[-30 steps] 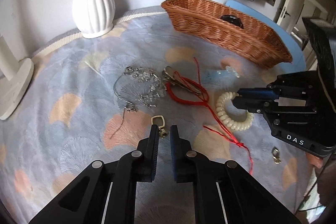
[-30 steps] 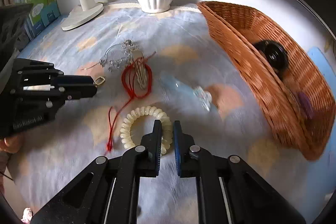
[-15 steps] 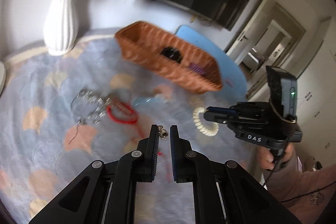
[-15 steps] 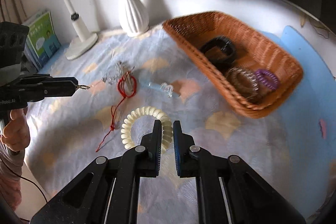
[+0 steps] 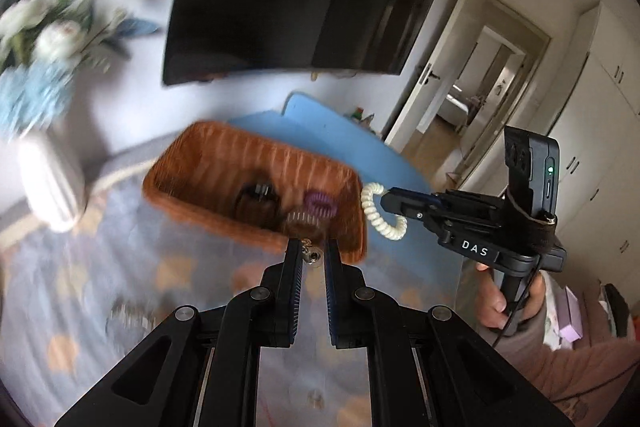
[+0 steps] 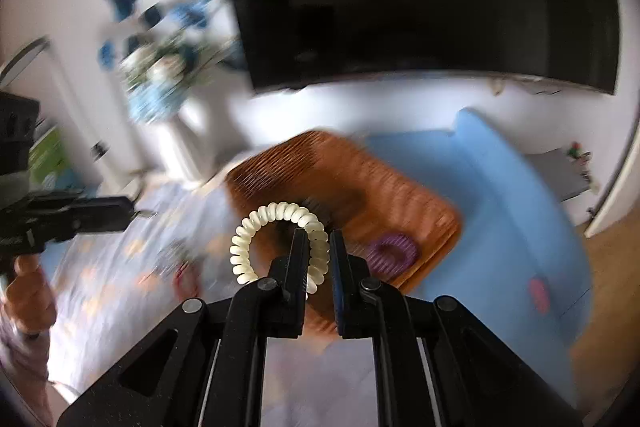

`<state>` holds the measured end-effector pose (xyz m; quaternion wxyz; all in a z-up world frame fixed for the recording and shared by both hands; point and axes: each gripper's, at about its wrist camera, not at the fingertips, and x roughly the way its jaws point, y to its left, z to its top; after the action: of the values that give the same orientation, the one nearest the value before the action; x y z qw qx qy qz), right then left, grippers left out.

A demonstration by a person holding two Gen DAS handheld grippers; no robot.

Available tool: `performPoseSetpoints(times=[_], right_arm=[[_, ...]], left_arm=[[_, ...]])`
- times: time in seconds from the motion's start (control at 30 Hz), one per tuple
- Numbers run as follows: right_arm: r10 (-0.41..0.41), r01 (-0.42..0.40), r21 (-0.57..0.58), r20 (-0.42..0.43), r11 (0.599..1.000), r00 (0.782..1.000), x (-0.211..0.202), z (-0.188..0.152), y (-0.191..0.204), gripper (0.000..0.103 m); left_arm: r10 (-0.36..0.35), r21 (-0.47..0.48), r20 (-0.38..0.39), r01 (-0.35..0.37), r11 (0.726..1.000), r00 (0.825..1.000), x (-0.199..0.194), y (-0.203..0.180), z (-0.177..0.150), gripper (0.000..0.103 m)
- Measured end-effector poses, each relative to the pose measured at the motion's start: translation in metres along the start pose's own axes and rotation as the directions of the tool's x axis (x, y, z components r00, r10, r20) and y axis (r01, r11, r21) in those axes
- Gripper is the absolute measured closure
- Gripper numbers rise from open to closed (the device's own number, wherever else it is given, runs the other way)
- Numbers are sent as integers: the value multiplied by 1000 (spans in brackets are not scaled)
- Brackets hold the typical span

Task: Organize jewelry
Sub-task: 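Carry the gold charm and cream coil into the basket and open both tools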

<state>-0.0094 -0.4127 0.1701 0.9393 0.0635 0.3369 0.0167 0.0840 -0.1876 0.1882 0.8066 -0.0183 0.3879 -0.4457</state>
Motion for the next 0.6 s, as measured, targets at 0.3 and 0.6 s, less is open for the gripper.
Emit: performPoseSetpoints(times=[0.3,0.6], right_arm=[[-68,77,134,-74,988,995,82,25,-47,91],[-94,121,140,-181,983,979,140,12,-59,91]], left_arm=[[-1,-52,0,1,999,1000,63,31,50,92],[118,-102,-39,-121,987,992,130,80,55,92]])
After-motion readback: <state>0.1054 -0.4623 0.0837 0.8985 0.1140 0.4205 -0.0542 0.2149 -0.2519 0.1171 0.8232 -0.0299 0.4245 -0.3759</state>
